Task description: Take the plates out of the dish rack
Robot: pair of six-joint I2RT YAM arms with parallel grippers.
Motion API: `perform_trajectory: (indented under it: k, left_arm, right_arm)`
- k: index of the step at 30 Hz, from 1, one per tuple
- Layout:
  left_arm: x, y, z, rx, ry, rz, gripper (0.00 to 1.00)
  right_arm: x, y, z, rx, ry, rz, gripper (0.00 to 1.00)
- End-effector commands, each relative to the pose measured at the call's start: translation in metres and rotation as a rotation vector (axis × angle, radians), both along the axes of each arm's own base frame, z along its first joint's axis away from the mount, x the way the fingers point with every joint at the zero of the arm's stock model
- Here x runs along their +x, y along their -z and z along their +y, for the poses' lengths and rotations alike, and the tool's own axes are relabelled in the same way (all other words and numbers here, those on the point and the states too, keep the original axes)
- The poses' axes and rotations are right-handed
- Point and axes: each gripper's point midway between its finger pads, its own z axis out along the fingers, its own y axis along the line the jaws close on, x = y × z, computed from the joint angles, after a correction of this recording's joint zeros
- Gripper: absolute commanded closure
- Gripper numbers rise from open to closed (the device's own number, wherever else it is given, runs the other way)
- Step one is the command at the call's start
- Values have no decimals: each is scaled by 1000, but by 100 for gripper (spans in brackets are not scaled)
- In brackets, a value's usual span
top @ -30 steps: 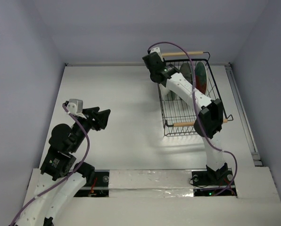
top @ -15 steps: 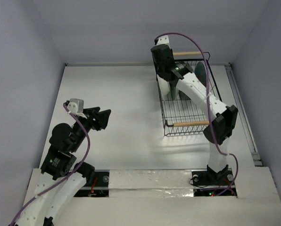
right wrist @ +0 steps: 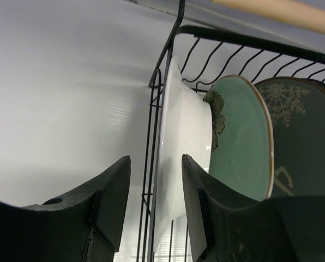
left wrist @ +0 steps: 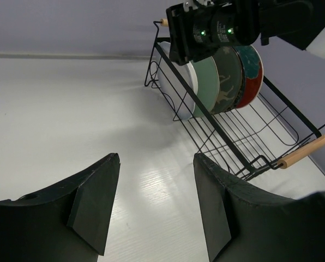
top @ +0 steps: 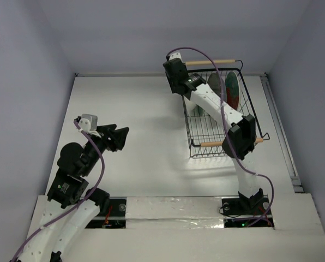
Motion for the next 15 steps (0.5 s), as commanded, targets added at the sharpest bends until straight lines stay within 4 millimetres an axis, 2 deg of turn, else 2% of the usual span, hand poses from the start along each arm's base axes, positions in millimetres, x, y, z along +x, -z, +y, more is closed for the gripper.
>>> perform_trajectory:
  k: [1, 4, 10, 15]
  left_arm:
    - [1, -11, -2, -19, 8, -43, 46]
    - [0, -12, -2, -18, 10, -45, 46]
    - [0, -12, -2, -20, 10, -48, 46]
    - [0, -13, -1, -20, 10, -49, 46]
  right_arm:
    - [3, -22, -8, -48, 40, -54, 53]
    - [4, -15, -18, -95, 84, -58, 57]
    - [1, -24, -34, -126, 150, -101, 67]
    - [0, -16, -42, -155, 164, -77, 69]
